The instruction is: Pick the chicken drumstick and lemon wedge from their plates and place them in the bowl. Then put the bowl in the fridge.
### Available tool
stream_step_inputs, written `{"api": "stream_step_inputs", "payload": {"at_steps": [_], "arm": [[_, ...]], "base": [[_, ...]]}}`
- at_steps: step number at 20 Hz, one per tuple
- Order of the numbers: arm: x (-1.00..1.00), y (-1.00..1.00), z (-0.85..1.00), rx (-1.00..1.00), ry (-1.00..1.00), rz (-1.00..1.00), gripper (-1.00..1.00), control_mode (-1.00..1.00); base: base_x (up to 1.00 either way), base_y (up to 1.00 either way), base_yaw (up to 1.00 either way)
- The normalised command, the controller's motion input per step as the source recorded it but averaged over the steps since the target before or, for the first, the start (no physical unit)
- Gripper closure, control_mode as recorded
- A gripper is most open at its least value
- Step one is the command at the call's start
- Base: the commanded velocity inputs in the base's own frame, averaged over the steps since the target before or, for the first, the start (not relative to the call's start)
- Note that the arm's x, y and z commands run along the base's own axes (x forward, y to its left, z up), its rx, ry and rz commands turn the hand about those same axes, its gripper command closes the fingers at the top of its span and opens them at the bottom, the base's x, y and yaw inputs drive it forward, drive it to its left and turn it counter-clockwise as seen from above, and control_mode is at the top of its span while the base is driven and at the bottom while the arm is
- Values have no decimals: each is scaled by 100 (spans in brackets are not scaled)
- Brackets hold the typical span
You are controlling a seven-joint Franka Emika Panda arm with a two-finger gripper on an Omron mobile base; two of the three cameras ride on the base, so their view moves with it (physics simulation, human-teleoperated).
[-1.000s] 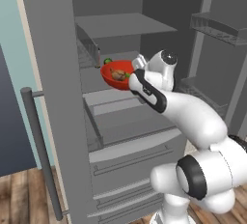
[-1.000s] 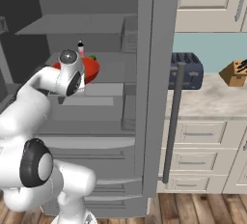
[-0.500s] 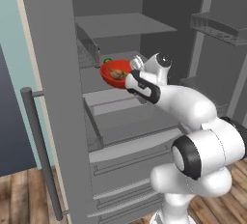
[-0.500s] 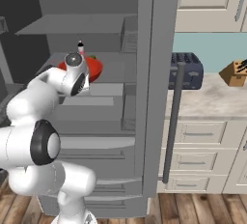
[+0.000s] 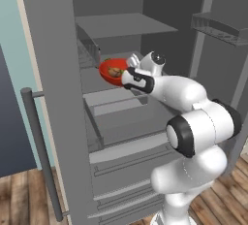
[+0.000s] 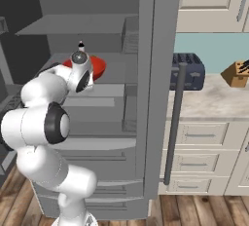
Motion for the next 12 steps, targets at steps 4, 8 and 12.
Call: {"api": "stream_step_inputs", "payload": {"at_steps": [4, 8, 12], "arm": [[36, 10, -16, 0, 1, 0, 100, -100], [27, 12, -17, 0, 0, 0, 100, -100], [27, 10, -10, 0, 0, 0, 100, -100]], "base": [[0, 0, 0], [0, 0, 0], [0, 0, 0]]}}
